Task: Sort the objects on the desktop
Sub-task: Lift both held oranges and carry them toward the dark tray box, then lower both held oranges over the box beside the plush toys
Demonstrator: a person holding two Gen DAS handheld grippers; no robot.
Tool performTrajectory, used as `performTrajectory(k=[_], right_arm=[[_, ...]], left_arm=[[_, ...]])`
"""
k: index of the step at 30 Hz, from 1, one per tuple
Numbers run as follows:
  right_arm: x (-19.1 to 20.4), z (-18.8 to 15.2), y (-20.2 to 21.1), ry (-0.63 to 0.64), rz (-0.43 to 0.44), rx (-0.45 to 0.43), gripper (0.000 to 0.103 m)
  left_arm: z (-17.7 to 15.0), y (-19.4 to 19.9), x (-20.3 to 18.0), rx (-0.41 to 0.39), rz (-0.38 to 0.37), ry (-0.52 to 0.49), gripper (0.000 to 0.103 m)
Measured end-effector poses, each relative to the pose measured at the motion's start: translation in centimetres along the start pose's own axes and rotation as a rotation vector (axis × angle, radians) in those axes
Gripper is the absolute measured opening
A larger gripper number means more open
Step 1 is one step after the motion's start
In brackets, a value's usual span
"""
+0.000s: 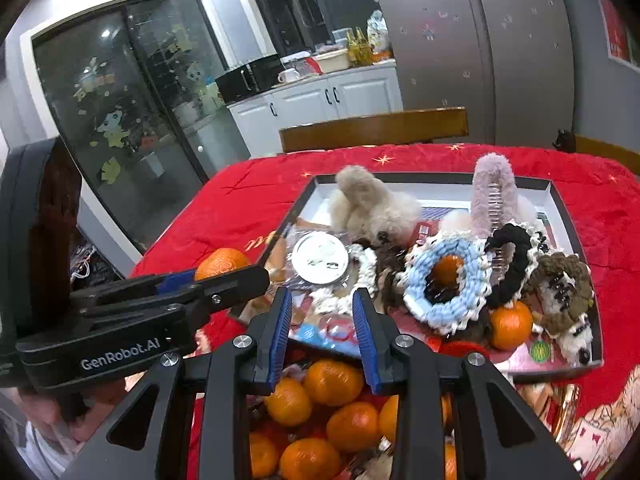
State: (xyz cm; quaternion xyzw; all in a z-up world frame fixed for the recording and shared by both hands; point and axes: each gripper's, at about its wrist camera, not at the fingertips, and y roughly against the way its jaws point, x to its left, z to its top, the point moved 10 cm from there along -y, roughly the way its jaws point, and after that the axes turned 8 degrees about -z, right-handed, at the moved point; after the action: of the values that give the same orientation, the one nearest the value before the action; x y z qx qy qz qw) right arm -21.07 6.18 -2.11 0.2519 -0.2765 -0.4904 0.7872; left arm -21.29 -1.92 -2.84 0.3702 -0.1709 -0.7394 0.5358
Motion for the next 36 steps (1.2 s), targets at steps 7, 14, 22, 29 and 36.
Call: performTrajectory(k=[7, 14, 22, 29, 36], right_arm=[[2.4, -3.1, 0.6, 0.045, 0.012, 0.01, 0.032], [3.4, -5.8, -0.8, 0.086, -0.009, 0.041, 0.033], [3.5, -6.3, -1.8, 0.135, -0.035, 0.032, 0.033], [3.5, -6.9, -1.7, 0.149, -0.035, 0.021, 0.033], [4.0, -7.4, -1.9, 0.223, -0.123, 0.006, 0.029]], left_arm=[[-5.1, 3.3, 2.0, -0.033, 0.043, 0.023, 0.041], [-7.1, 3.3, 1.7, -0.023, 0.074, -0.064, 0.041], [-8.2, 2.0, 2.6, 0.015, 0.089, -0.062, 0.041], [-8.4, 1.8, 2.8, 0.02, 0.09, -0.064, 0.041], [-8.3, 1.8, 3.2, 0.015, 0.099, -0.057, 0.041]])
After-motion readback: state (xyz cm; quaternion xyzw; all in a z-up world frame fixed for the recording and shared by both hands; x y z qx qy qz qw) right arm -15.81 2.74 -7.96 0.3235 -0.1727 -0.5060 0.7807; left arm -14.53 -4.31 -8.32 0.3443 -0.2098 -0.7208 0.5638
